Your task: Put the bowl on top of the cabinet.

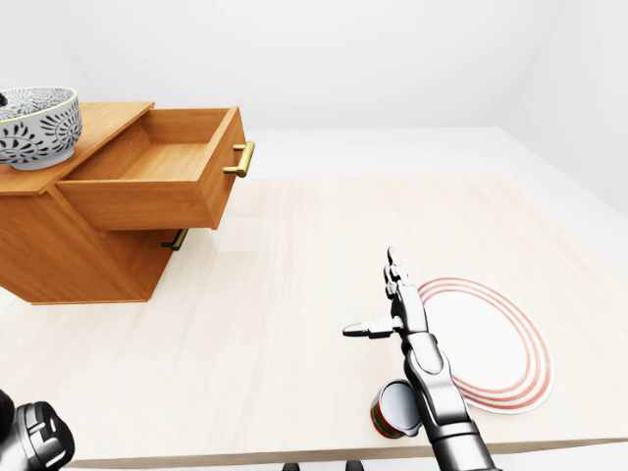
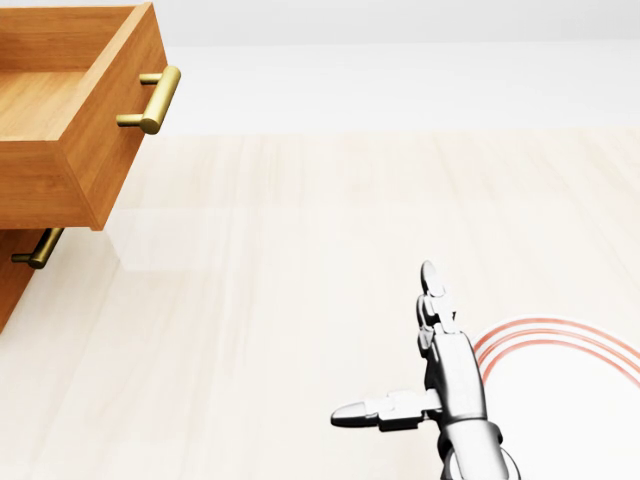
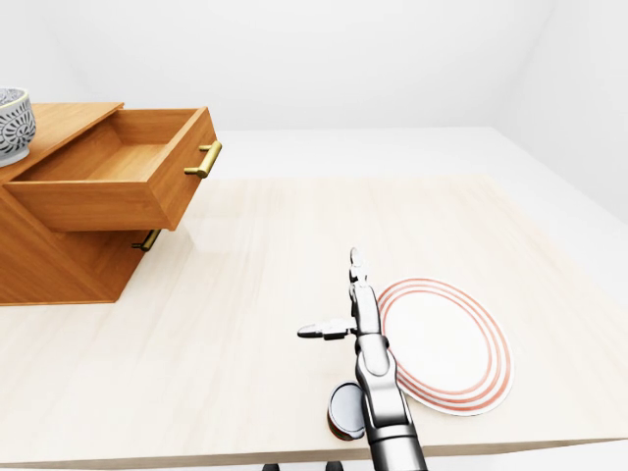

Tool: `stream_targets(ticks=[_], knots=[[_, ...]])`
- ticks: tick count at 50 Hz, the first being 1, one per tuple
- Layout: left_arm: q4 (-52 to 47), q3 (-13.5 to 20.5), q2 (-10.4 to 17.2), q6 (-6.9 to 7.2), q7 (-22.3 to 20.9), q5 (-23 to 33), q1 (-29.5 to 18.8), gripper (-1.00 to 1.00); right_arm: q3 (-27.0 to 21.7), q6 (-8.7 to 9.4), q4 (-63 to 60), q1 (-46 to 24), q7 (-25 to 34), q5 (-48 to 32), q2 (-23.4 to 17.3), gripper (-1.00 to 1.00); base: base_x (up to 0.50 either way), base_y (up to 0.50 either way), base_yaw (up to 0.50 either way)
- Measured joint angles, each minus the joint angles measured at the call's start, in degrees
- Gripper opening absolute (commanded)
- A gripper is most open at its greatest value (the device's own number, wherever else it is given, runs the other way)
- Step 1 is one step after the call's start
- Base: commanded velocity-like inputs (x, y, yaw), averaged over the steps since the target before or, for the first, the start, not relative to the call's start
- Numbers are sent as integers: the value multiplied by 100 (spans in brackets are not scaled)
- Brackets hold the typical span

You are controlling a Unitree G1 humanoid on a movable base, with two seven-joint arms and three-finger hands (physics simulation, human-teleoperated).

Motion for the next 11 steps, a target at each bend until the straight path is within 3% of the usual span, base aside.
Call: stream_targets(ticks=[4, 11], knots=[[-835, 54, -221, 0, -384, 115, 95, 100, 5, 10, -30, 13, 1, -3, 1, 100, 0, 0, 0], [-1685, 42, -885, 0, -1040, 596, 145, 100, 9, 28, -69, 23, 2, -5, 3, 100, 0, 0, 0]])
